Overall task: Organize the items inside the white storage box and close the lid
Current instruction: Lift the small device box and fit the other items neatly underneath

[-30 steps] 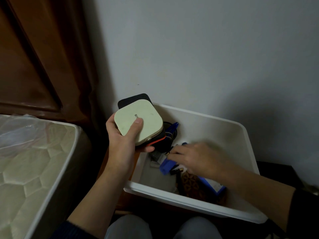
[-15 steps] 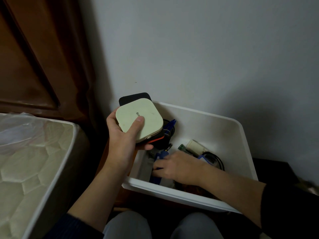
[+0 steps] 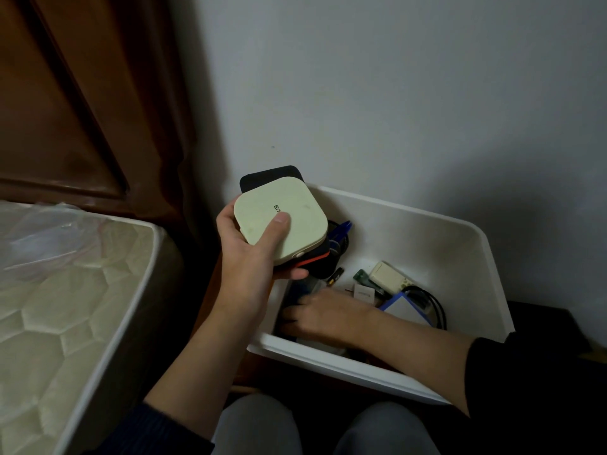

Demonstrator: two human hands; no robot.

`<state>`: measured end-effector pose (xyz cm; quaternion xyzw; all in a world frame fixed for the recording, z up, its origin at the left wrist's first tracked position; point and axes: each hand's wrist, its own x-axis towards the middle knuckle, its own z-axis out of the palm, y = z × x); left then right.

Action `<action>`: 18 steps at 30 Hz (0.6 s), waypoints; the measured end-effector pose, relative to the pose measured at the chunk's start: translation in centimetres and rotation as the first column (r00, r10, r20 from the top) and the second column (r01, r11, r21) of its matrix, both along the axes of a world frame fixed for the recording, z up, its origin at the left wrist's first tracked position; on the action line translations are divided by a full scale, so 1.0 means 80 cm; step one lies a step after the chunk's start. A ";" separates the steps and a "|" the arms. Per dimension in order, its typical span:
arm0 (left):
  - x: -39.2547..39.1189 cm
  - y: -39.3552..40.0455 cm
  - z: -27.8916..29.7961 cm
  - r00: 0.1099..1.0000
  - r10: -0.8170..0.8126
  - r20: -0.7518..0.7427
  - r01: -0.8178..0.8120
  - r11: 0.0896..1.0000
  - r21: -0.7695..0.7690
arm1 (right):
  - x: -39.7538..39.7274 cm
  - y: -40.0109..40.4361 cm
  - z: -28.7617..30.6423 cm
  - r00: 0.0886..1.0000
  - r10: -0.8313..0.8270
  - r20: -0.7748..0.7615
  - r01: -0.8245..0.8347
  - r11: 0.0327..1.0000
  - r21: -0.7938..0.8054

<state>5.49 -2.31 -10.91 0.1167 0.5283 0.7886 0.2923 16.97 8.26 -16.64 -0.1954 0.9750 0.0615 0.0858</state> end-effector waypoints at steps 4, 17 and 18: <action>0.001 0.000 0.001 1.000 0.010 -0.002 -0.010 1.000 -0.003 | 0.005 0.013 -0.003 1.000 0.001 0.019 0.001 0.992 -0.128; 0.002 -0.002 0.004 1.000 -0.008 -0.001 0.008 1.000 -0.008 | 0.020 0.049 -0.033 0.754 -0.651 0.086 0.652 0.725 -0.224; 0.002 -0.002 0.005 1.000 -0.006 0.005 0.006 1.000 -0.006 | 0.015 0.046 -0.036 0.762 -0.641 0.097 0.646 0.739 -0.190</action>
